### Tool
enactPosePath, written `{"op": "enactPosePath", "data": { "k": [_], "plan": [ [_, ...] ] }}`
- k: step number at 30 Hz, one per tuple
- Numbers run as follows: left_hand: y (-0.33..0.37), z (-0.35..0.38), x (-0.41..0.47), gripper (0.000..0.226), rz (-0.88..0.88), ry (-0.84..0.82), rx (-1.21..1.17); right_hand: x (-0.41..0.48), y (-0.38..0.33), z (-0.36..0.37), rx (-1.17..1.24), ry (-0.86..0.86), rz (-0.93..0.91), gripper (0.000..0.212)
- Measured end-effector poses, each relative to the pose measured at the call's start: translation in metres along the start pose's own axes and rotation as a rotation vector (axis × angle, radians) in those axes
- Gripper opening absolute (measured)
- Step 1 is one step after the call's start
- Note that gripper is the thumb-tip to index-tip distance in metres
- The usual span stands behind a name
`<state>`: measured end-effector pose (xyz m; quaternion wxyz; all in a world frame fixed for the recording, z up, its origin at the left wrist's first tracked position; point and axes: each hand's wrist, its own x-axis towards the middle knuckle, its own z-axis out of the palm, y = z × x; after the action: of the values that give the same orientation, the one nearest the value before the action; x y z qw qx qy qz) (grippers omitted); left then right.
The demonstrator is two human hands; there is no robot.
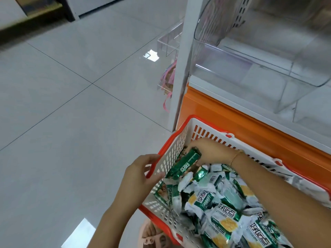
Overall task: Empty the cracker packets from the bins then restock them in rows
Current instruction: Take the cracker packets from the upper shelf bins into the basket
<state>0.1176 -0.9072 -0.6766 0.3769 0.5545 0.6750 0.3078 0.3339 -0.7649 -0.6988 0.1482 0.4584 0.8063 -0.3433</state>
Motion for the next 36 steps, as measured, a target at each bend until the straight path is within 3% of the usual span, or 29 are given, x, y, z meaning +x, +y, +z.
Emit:
{"op": "enactPosePath", "data": {
  "k": [3,6,8,11,15,16,18,19,21,24,27,32,34,36],
  "plan": [
    [0.007,0.001,0.003,0.063,-0.008,-0.078,-0.097,-0.042,-0.003,-0.033,0.239,0.23,-0.054,0.034],
    [0.022,0.001,0.005,0.083,0.002,-0.158,-0.285,-0.066,-0.013,-0.064,0.615,0.248,-0.164,0.035],
    [0.032,-0.001,0.004,0.074,0.008,-0.166,-0.432,-0.069,-0.023,-0.072,0.772,0.208,-0.247,0.036],
    [0.046,-0.011,0.001,0.048,-0.008,-0.045,-0.481,-0.06,-0.038,-0.068,0.948,0.142,-0.311,0.038],
    [0.032,-0.034,-0.001,0.04,-0.104,0.121,-0.563,-0.035,-0.041,-0.06,1.107,0.045,-0.25,0.036],
    [0.026,-0.04,-0.002,0.042,-0.143,0.168,-0.604,-0.023,-0.034,-0.052,1.029,0.067,-0.159,0.035],
    [0.013,-0.05,-0.002,0.039,-0.22,0.28,-0.683,0.008,-0.015,-0.03,0.522,0.13,0.049,0.022],
    [0.009,-0.054,-0.002,0.036,-0.253,0.331,-0.731,0.024,-0.005,-0.018,0.248,0.114,0.112,0.022],
    [0.002,-0.059,0.0,0.023,-0.315,0.408,-0.843,0.05,0.005,0.005,-0.041,0.023,0.17,0.035],
    [-0.006,-0.06,0.002,0.013,-0.405,0.466,-0.937,0.069,0.015,0.027,-0.104,-0.122,0.151,0.025],
    [-0.012,-0.057,0.005,0.012,-0.445,0.465,-0.908,0.076,0.023,0.042,-0.108,-0.262,0.125,0.045],
    [-0.017,-0.051,0.008,0.018,-0.496,0.44,-0.886,0.08,0.019,0.053,-0.096,-0.387,0.204,0.048],
    [-0.017,-0.048,0.008,0.021,-0.512,0.432,-0.888,0.083,0.02,0.057,-0.082,-0.361,0.23,0.042],
    [-0.016,-0.046,0.009,0.021,-0.528,0.422,-0.893,0.09,0.023,0.064,0.008,-0.183,0.323,0.025]
  ]
}}
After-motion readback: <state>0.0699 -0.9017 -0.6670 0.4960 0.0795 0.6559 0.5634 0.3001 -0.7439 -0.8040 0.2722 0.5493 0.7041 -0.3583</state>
